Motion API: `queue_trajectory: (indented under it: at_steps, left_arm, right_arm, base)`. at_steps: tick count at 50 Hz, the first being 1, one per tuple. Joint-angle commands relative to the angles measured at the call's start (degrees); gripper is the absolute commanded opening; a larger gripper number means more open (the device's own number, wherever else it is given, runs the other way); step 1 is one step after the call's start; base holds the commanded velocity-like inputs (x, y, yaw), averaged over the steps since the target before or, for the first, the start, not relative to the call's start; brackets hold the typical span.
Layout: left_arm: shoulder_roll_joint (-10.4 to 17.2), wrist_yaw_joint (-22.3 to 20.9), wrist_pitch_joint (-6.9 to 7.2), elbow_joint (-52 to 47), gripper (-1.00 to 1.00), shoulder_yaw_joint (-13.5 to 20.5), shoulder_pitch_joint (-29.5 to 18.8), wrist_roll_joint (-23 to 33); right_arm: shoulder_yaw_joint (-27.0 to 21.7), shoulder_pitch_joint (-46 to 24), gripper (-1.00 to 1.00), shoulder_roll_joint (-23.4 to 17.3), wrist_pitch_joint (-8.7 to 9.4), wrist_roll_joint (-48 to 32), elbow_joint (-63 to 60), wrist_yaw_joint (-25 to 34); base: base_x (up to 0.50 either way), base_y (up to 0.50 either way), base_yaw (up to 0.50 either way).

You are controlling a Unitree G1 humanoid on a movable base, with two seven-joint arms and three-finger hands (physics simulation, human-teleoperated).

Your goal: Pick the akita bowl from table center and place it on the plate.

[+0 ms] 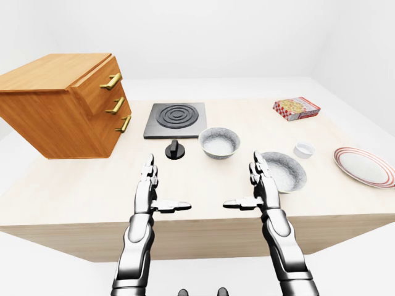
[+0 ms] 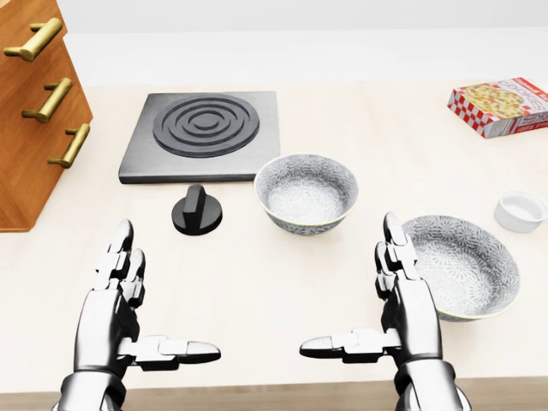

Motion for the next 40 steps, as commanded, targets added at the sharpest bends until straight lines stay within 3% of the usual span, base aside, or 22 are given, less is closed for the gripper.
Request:
queue_trajectory:
  at_steps: [1,3,4,8,10,19,31,40]
  left_arm:
    - [0.2,-1.8,0.42,-0.56,1.0,0.89,0.43,-1.76]
    - [0.24,-1.95,1.13,-0.58,1.0,0.91,-0.12,-2.1]
    - [0.36,-1.91,1.56,-0.51,1.0,0.97,-0.67,-2.05]
    - [0.7,-1.92,2.97,-0.3,1.0,1.35,-2.56,-2.24]
    - [1.32,-1.92,4.91,-0.25,1.0,1.66,-5.65,-1.99]
    - [2.18,-1.28,4.91,-1.83,1.0,2.21,-13.92,-2.44]
    - [2.32,-1.72,4.91,-4.52,1.0,2.4,-13.82,-2.87]
    - [2.46,-1.72,4.91,-5.13,1.0,2.44,-13.84,-3.03]
  right_arm:
    - [-0.36,-0.45,1.0,-0.21,1.79,0.08,-1.01,0.73]
    - [-0.4,-0.58,1.0,-0.26,3.06,0.07,-2.1,0.74]
    - [-0.49,-0.86,1.0,-0.13,4.73,0.54,-3.21,0.69]
    - [-0.35,-1.81,1.0,0.21,4.75,2.53,-6.74,0.64]
    - [-0.09,-4.27,1.0,0.1,4.75,1.87,-8.36,-0.43]
    - [-0.83,-9.92,1.0,-1.65,4.75,-2.29,-8.76,-0.39]
    - [-0.13,-7.14,1.0,-0.74,4.75,0.05,-14.38,1.97]
    - [-0.3,-6.9,1.0,-0.68,4.75,0.65,-15.1,2.22]
  base:
    - [0.0,0.0,0.0]
    - [0.0,0.0,0.0]
    - [0.0,0.0,0.0]
    - [0.0,0.0,0.0]
    - [0.0,0.0,0.0]
    - [0.0,0.0,0.0]
    - [0.0,0.0,0.0]
    - [-0.11,-0.43,0.0]
